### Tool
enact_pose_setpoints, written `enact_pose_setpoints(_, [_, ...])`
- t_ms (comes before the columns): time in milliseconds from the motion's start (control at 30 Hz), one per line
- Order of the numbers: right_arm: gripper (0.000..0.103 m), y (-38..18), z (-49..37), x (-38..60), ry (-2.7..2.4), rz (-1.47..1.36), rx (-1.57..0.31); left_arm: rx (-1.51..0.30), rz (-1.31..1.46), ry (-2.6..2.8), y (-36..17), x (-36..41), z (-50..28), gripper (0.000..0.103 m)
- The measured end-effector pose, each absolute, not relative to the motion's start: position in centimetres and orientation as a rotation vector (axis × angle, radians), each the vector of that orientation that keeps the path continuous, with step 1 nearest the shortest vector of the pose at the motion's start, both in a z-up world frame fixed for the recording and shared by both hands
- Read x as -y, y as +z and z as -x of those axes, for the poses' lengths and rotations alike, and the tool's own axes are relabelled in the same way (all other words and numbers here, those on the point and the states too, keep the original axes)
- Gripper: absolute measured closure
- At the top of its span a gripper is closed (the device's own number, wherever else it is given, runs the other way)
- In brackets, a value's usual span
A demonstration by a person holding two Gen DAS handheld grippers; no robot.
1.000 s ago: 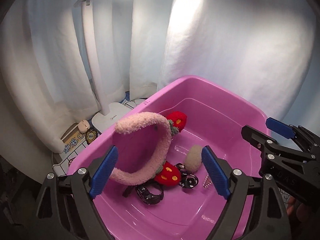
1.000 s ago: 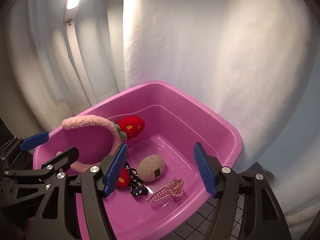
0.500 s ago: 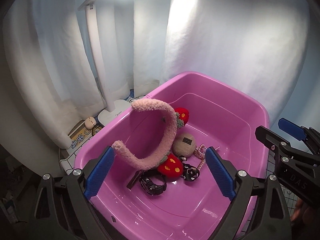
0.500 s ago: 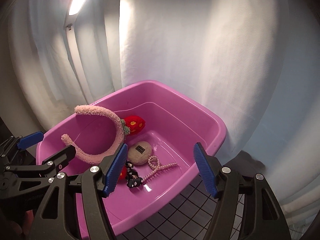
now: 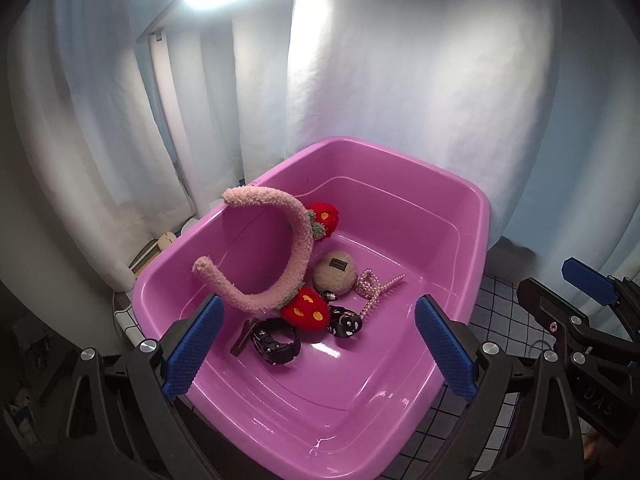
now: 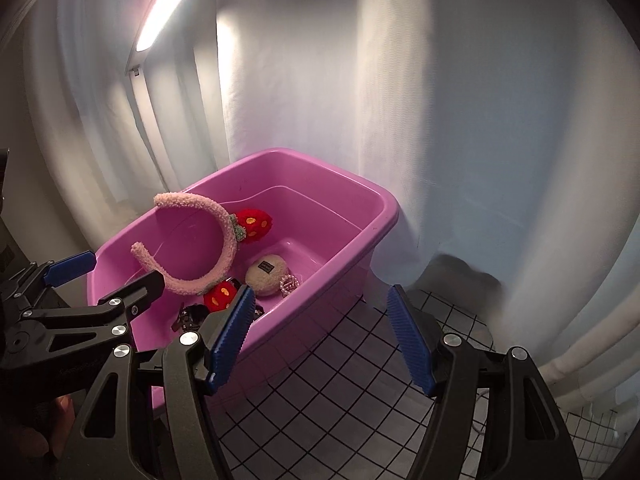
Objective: Organize jewelry
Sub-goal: 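Move both tools back over the two silver rings on the table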
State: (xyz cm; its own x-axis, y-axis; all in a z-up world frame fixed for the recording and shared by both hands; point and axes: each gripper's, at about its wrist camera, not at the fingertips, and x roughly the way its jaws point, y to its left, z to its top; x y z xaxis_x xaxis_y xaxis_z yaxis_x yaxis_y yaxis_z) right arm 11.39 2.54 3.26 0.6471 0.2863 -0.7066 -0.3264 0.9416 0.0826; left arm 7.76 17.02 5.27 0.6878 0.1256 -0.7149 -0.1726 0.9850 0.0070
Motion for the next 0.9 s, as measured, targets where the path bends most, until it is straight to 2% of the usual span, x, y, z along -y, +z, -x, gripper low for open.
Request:
enact_pose_setpoints(433, [0.037, 3.1, -5.8, 7.1, 0.219, -0.035, -0.787, -0.775, -0.006, 0.027, 5.7, -8.2, -6.0, 0.008])
enact_pose_setpoints(900, [0.037, -1.7, 0.3, 21.5, -0.094, -0.163, -0.867, -0.855, -0.106, -0.193, 0.3, 2.8, -5.8, 0.007])
